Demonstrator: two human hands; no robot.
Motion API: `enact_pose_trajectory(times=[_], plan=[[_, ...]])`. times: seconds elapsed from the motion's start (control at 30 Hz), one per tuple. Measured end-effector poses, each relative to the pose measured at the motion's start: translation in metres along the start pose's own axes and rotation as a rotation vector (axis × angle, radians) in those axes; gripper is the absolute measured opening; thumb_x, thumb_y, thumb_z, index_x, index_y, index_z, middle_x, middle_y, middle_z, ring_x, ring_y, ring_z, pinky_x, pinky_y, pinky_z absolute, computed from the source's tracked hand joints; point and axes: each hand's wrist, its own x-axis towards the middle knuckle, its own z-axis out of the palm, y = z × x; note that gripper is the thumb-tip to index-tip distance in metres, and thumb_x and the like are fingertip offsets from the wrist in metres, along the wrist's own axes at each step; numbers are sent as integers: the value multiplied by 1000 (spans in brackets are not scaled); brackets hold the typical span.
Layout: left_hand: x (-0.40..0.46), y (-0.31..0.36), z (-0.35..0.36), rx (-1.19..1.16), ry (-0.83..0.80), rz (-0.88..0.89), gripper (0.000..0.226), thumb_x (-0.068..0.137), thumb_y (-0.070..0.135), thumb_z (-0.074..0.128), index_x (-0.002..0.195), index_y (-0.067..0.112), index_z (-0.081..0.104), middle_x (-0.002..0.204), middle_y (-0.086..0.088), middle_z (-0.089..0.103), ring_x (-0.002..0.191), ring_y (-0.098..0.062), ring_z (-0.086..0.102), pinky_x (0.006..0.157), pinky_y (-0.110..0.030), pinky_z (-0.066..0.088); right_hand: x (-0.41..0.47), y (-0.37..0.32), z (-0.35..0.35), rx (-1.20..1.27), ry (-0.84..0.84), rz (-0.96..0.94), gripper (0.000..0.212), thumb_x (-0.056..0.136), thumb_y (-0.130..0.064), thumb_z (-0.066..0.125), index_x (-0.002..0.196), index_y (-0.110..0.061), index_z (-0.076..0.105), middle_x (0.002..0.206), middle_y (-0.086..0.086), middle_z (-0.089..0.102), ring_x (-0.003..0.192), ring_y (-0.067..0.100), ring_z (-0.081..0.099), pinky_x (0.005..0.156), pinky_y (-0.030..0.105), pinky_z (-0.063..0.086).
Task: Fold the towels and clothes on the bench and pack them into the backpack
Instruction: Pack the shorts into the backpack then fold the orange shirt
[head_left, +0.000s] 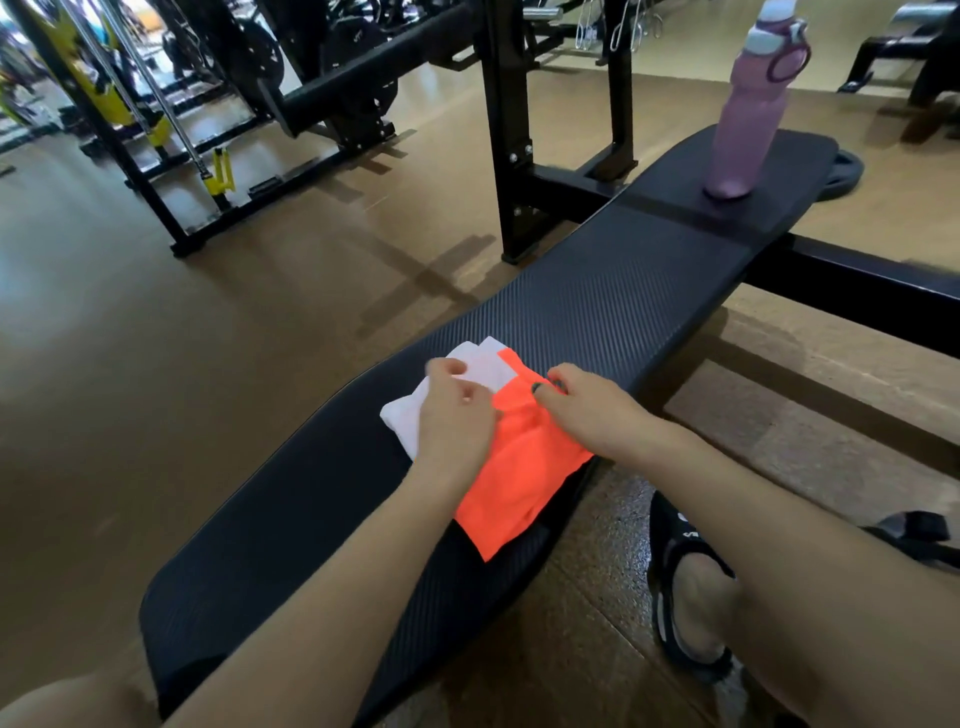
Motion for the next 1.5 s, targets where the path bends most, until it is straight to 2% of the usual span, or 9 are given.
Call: enact_pose_trajectory(times=[0.17,0.43,0.7,0.83,0.93,1.13,1.23,1.33,1.5], plan=[[-28,-41,-41,95,181,-199,64,89,27,69,139,14,31,137,-11,40,116,-29,49,94,-39,45,-7,0,10,-265,9,-18,55,96,-48,48,137,-12,43,135,15,43,127,38,39,104,46,35],[-51,-49,-30,-383,-56,-478,51,90,25,74,127,16,40,117,-4,61,95,-18,66,60,-31,55,-19,9,35,-198,-23,93,47,99,-39,46,134,-9,41,135,19,40,124,43,47,101,44,40],[-64,-35,-44,-427,-162,-427,44,90,7,70,120,30,46,115,-7,65,97,-27,68,68,-39,58,-50,23,36,422,-37,270,49,76,-28,71,119,-13,55,110,7,59,98,24,61,72,29,50],[-75,-2,-57,-341,-237,-306,51,87,6,71,128,28,48,117,-7,68,99,-27,70,70,-40,61,-80,22,11,824,-276,250,2,86,-13,60,87,-12,61,65,4,59,53,13,56,47,21,41],[-86,30,-66,-269,-306,-212,62,82,5,75,136,24,52,118,-9,72,100,-28,73,64,-37,61,-107,23,-8,997,-440,209,5,81,-20,61,85,-17,60,68,1,57,58,11,54,56,23,40],[-114,97,-77,-144,-415,-18,55,85,0,71,133,21,52,117,-10,70,100,-26,71,72,-40,62,-150,21,-25,1220,-313,175,65,73,-44,82,131,-22,62,115,7,70,106,27,67,94,46,53],[-127,121,-75,-139,-502,25,52,88,1,71,132,22,54,114,-8,72,94,-22,72,64,-32,62,-173,18,-39,1393,-234,77,52,82,-48,73,128,-24,64,120,5,70,110,26,66,105,47,46],[-135,137,-68,-114,-585,42,54,86,7,75,134,22,55,119,-8,72,97,-24,73,61,-32,62,-200,16,-51,1453,-107,68,28,94,-39,61,109,-18,72,100,5,74,93,20,71,88,38,54],[-144,138,-36,-123,-627,111,59,85,5,75,135,25,51,114,-2,71,93,-20,72,65,-31,61,-231,36,-74,1462,154,129,35,101,-14,38,73,-1,56,50,11,62,41,23,61,37,23,50]])
